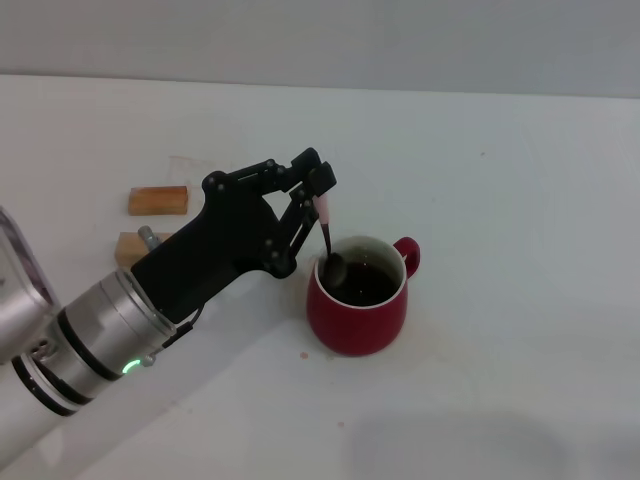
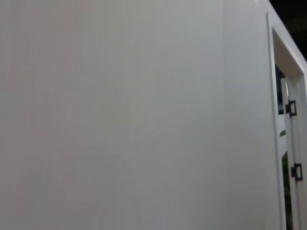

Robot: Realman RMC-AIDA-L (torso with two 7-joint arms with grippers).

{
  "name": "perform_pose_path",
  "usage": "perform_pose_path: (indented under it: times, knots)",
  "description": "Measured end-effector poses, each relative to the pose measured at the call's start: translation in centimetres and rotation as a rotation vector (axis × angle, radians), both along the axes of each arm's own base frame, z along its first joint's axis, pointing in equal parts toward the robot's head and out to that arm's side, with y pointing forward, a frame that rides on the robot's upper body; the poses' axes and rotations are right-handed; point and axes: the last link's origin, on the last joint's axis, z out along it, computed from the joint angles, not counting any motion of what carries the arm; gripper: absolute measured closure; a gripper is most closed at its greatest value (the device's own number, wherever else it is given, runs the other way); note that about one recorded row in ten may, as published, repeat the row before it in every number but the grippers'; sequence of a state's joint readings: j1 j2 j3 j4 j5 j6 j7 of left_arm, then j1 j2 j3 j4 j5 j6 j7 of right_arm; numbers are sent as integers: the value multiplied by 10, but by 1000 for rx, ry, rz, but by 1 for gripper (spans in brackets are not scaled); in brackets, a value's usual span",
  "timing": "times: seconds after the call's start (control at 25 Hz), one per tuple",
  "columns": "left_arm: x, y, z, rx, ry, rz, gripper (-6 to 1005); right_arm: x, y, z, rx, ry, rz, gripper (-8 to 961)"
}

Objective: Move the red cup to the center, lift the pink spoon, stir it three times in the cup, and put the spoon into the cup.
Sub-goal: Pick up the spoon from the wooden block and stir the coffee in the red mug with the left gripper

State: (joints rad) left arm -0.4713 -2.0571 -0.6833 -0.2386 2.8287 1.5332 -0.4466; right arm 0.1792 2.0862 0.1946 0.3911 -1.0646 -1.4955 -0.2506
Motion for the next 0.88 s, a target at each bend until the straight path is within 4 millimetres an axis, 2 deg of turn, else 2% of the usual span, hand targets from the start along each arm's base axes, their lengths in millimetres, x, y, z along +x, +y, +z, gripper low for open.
perform_pose_path:
  times: [0.36,0.88]
  knots:
    - [-6,5,-4,-2,43,45,867,0,-1,-1,-7,-1,3,953]
    - [-3,14,-13,-21,88,64,867,0,-2,0,-3,-4,2,954]
